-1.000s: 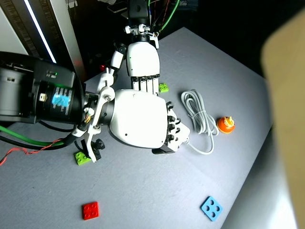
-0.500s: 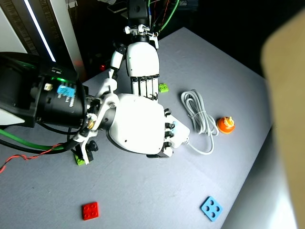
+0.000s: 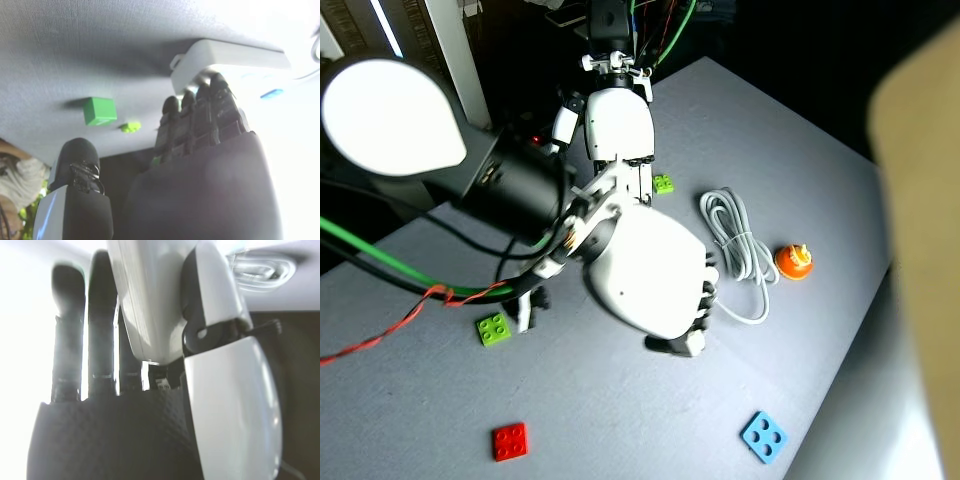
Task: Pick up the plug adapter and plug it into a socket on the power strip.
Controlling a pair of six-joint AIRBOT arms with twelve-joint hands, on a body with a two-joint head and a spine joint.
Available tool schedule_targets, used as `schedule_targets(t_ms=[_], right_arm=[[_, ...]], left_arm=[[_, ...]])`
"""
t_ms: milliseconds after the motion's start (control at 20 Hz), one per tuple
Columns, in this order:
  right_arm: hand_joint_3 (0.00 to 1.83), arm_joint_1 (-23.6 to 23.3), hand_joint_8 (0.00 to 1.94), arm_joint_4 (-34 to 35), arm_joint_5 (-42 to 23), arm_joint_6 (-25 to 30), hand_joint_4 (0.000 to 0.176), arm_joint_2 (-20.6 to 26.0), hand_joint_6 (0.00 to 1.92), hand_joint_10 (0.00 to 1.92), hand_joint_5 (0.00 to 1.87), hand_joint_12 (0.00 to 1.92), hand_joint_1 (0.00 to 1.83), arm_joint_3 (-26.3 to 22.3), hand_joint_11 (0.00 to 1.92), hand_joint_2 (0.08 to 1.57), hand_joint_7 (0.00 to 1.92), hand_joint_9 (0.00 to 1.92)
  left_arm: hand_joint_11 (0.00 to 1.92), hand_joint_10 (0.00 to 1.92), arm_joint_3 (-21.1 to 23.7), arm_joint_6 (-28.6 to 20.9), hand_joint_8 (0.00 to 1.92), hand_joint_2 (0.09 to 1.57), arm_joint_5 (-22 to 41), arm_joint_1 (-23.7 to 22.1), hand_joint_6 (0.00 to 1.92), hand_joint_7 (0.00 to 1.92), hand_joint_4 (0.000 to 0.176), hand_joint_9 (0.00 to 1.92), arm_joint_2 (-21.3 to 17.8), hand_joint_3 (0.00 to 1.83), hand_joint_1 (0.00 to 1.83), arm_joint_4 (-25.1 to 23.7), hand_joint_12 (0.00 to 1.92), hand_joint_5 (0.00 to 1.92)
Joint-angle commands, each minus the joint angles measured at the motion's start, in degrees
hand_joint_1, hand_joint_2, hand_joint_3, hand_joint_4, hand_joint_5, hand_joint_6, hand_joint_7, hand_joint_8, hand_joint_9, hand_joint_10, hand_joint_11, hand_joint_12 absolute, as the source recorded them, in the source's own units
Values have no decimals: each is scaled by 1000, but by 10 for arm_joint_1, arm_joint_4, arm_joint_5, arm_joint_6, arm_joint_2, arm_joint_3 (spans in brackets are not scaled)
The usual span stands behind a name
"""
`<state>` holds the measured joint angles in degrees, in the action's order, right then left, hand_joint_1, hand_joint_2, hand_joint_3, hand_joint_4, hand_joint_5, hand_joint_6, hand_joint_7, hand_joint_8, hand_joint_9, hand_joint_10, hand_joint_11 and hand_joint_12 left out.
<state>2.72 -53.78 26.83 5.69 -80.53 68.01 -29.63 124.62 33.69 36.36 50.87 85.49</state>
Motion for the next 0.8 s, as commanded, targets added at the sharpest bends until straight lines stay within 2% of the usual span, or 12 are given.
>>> schedule_targets(t_ms=[0, 150, 250, 500, 600, 750], right_arm=[[0, -5, 1305, -41, -20, 19, 0, -6, 1111, 1189, 769, 1656, 1226, 2, 605, 1192, 918, 745], [0, 3, 1242, -91, -20, 85, 0, -34, 1055, 1161, 810, 1608, 1238, 4, 672, 1169, 957, 807], [1, 9, 1266, -119, -25, 123, 0, -48, 1075, 1172, 798, 1615, 1232, 9, 649, 1176, 941, 792], [0, 30, 1295, -145, -23, 156, 0, -66, 1075, 1196, 800, 1629, 1225, 15, 638, 1182, 922, 771], [0, 41, 1315, -181, -21, 192, 0, -74, 1069, 1222, 807, 1654, 1222, 24, 638, 1184, 911, 760], [0, 46, 1255, -182, -28, 194, 0, -80, 1058, 1189, 815, 1605, 1229, 36, 666, 1173, 944, 789]], left_arm=[[0, 2, -5, -4, 1, 1184, 13, 6, 0, 54, 0, 51, 4, 0, 186, 15, 123, 79], [0, 1, -6, -4, 1, 1185, 13, 3, 2, 69, 0, 65, 4, 0, 188, 15, 181, 99], [0, 2, -5, -4, 2, 1181, 12, 4, 3, 69, 0, 66, 3, 0, 188, 15, 196, 91], [0, 1, -7, -5, 1, 1183, 12, 4, 2, 69, 0, 60, 4, 0, 203, 15, 156, 96], [0, 1, -5, -7, 0, 1180, 12, 6, 1, 93, 0, 75, 2, 1, 198, 15, 203, 121], [0, 0, -5, -7, 0, 1181, 12, 6, 1, 73, 0, 69, 3, 0, 183, 15, 202, 103]])
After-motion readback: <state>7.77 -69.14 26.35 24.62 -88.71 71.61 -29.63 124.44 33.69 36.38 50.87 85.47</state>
